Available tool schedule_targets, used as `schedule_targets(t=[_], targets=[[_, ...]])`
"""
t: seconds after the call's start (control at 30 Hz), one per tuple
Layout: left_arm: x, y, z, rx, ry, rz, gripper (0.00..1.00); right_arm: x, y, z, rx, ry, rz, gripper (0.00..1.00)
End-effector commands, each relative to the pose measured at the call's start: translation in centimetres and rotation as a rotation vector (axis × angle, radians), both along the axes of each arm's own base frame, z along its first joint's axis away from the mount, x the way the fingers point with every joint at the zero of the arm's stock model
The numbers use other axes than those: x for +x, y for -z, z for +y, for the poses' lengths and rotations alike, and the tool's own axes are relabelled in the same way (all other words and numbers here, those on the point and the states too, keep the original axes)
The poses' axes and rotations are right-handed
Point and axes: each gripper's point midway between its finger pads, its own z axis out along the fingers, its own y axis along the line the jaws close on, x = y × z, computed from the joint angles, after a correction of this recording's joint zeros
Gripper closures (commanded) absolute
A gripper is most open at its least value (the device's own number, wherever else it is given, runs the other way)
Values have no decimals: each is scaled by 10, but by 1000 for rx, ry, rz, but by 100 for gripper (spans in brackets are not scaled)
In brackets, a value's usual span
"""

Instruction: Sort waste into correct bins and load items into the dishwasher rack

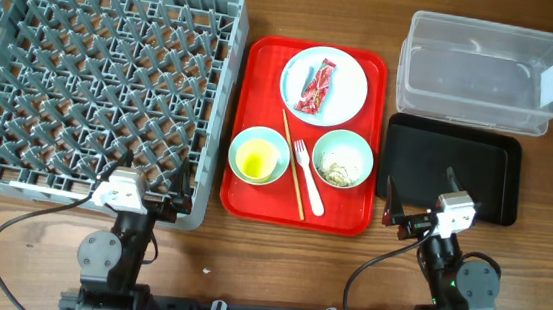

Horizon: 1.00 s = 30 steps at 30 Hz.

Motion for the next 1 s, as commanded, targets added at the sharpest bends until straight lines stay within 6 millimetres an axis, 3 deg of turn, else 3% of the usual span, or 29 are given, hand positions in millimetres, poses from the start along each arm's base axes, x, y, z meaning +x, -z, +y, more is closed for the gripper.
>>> schedule_targets(t=[0.0,0.97], targets=[[0,2,-1,19,11,0,0,0,-2,1,-18,-7,-13,0],[0,2,-1,19,10,-1,0,0,-2,1,-1,-6,-9,0]])
